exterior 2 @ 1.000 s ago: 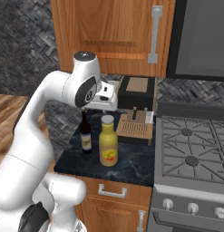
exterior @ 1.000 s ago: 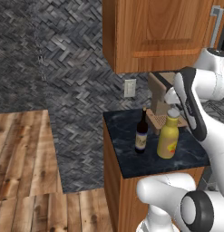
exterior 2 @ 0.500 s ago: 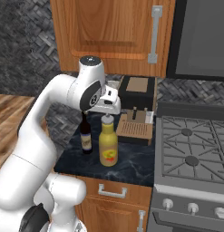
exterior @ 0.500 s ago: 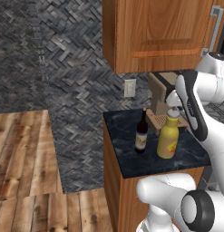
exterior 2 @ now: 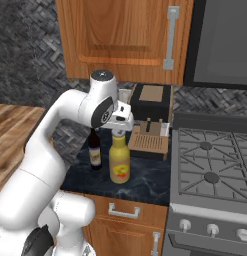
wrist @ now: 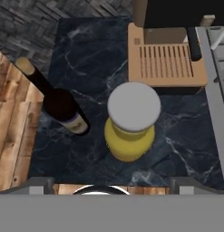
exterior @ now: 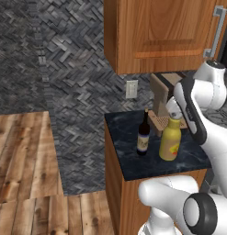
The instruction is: There is a wine glass and glass cup on the dining counter. Place the wine bottle next to the wine glass and the juice bottle next to the glass cup.
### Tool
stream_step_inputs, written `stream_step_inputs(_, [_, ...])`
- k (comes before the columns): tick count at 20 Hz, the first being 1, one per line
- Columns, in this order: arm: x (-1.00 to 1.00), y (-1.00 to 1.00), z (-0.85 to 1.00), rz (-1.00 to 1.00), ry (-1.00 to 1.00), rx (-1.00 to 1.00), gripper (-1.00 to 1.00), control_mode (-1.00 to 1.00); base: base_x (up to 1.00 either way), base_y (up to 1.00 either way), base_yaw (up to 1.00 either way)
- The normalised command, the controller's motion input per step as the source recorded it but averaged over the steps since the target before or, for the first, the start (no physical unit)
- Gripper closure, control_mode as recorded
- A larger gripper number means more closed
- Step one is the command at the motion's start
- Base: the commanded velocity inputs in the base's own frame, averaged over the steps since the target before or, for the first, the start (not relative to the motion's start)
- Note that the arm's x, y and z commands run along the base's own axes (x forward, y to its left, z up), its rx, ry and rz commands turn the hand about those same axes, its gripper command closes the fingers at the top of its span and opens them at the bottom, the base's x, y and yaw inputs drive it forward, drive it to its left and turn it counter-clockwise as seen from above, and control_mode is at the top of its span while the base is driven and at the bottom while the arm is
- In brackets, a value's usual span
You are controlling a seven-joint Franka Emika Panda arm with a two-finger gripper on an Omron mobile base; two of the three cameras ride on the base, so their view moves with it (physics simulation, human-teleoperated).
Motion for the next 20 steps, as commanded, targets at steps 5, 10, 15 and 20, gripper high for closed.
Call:
stream_step_inputs(5, [0.12,-0.02,-0.14,0.01,0.00,-0.05,-1.00,-1.00,0.00,0.00,0.00])
stream_step_inputs(10, [0.21,-0.01,-0.12,0.02,0.04,-0.05,-1.00,-1.00,0.00,0.00,0.00])
stream_step_inputs(15, [0.13,-0.08,-0.05,0.08,0.02,-0.07,-1.00,-1.00,0.00,0.00,0.00])
stream_step_inputs(20, [0.18,-0.10,-0.07,0.09,0.06,-0.04,-1.00,-1.00,0.00,0.00,0.00])
